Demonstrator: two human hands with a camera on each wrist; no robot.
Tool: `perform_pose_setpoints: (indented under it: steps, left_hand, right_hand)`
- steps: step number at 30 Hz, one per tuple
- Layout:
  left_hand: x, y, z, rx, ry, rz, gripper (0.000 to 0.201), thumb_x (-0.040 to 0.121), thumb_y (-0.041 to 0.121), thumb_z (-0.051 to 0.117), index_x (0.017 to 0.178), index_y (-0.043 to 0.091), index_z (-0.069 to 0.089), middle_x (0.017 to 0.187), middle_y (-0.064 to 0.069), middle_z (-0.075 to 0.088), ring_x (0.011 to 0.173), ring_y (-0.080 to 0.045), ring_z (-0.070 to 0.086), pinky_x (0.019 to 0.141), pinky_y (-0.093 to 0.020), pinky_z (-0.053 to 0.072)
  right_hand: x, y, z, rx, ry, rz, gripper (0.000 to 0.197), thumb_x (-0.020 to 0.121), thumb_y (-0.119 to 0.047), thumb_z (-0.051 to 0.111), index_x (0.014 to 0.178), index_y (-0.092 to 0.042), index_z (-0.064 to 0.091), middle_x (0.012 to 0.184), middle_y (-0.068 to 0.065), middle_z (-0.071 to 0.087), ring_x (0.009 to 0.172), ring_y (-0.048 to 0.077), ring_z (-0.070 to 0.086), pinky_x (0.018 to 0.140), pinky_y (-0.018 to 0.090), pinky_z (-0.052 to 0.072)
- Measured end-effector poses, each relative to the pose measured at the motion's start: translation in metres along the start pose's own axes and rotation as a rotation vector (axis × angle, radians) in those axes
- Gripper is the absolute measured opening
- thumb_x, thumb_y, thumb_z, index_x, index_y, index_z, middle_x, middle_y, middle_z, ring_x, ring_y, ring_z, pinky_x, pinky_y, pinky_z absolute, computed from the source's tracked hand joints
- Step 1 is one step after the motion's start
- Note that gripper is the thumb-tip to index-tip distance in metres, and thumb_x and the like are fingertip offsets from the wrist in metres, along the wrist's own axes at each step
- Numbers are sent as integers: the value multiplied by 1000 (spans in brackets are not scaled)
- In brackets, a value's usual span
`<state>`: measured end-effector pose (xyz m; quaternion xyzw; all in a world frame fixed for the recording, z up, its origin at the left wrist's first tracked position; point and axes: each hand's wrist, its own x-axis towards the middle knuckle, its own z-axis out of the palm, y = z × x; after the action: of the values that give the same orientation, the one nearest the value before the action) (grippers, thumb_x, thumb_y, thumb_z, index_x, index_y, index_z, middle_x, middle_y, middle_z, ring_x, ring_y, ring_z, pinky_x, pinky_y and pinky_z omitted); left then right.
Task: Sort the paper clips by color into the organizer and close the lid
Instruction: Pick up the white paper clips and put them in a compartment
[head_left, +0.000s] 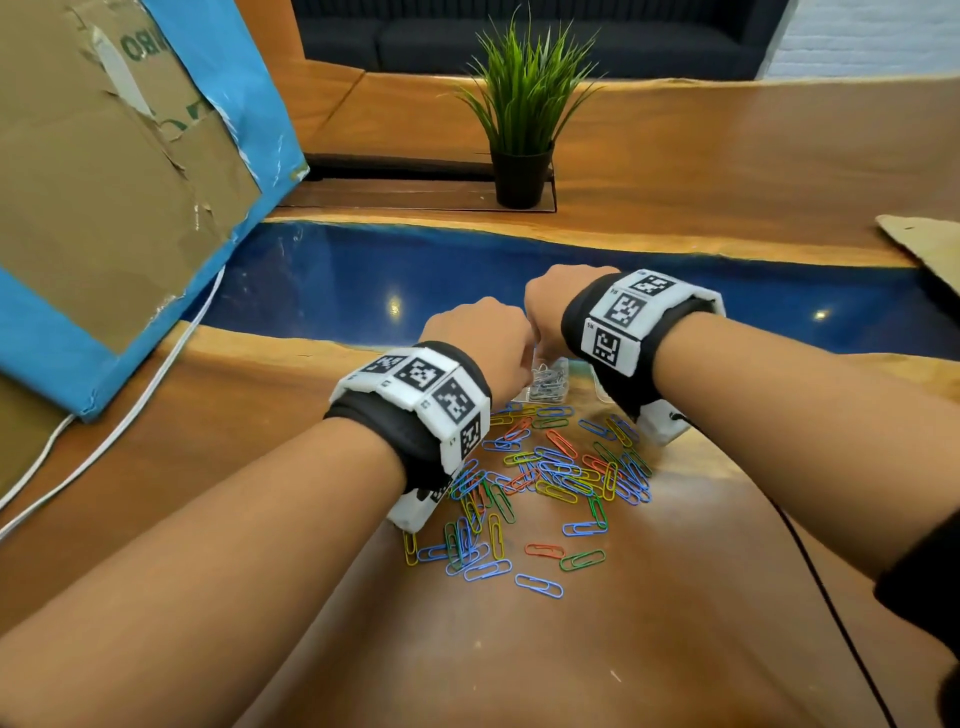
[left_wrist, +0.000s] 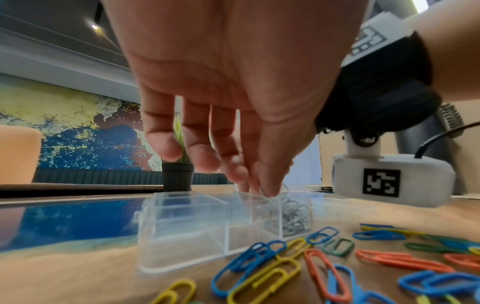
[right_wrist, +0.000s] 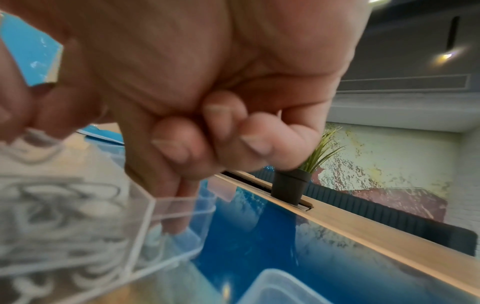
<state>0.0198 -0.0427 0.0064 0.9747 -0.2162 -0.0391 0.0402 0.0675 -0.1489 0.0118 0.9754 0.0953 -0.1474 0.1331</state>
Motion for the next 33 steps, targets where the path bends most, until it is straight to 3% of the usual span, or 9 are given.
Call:
perform_pose_setpoints:
  steps: [6, 8, 10, 12, 14, 16, 19, 21, 33]
  left_hand:
    - [0, 4, 1, -22, 7, 8, 23, 89, 31, 50, 99, 27, 70, 100, -1, 68, 92, -26, 63, 65, -32, 40]
    - [2, 7, 2, -19, 4, 20, 26, 90, 33, 49, 103, 26, 71, 100, -2, 67, 92, -27, 63, 65, -32, 40]
    - [5, 6, 3, -52, -8, 17, 24, 89, 34, 53, 104, 25, 70, 103, -3, 66, 95, -28, 63, 68, -33, 45]
    - [8, -1, 5, -118, -48, 3, 27, 85, 38, 62, 105, 22, 67, 105, -3, 65, 98, -27, 62, 76, -35, 50]
    - [8, -8, 7, -171, -108, -13, 44, 77, 44, 70, 113, 19, 60, 108, -2, 61, 100, -24, 59, 77, -32, 47]
    - [7, -12, 9, -204, -140, -19, 57, 74, 41, 75, 121, 18, 52, 112, -2, 58, 104, -22, 55, 76, -29, 41]
    - [8, -12, 13, -191, -123, -21, 59, 76, 36, 75, 125, 17, 48, 115, -5, 59, 107, -24, 55, 75, -29, 38]
    - [10, -11, 12, -189, -124, -28, 58, 76, 36, 74, 124, 17, 48, 114, -5, 60, 105, -25, 56, 74, -29, 38]
    - [14, -11, 9, -183, -153, -30, 54, 72, 39, 78, 116, 16, 59, 110, -4, 62, 102, -23, 58, 74, -29, 42]
  right_hand:
    - [-2, -3, -3, -30, -32, 14, 34, 82, -27, 69, 64, -10, 46, 60, 2, 47, 58, 18, 49, 59, 29, 42]
    - [-1, -3, -3, -13, -54, 29, 34, 85, -25, 66, 62, -10, 45, 60, 1, 45, 51, 14, 41, 51, 25, 37]
    - [-2, -1, -4, 25, -72, 29, 24, 85, -24, 66, 70, -8, 56, 60, 1, 47, 52, 15, 44, 49, 24, 36]
    - [-5, 4, -3, 107, -85, -16, 17, 84, -25, 67, 88, -9, 70, 64, -1, 55, 64, 18, 53, 59, 27, 42]
    - [-8, 11, -3, 177, -101, -68, 23, 86, -27, 63, 102, -14, 72, 82, -1, 66, 79, 17, 56, 70, 28, 44]
    - [-10, 14, -5, 226, -130, -90, 25, 89, -28, 60, 108, -16, 71, 99, 0, 69, 81, 16, 56, 72, 26, 44]
    - [-13, 12, -8, 252, -213, -63, 26, 90, -26, 59, 108, -10, 70, 72, 1, 61, 57, 13, 47, 51, 23, 38]
    - [-14, 9, -9, 236, -236, -51, 28, 91, -24, 57, 106, -4, 68, 60, -1, 51, 50, 13, 42, 47, 23, 34]
    - [-24, 3, -7, 249, -283, -3, 25, 93, -18, 50, 108, -7, 67, 60, -2, 55, 50, 11, 44, 47, 21, 34]
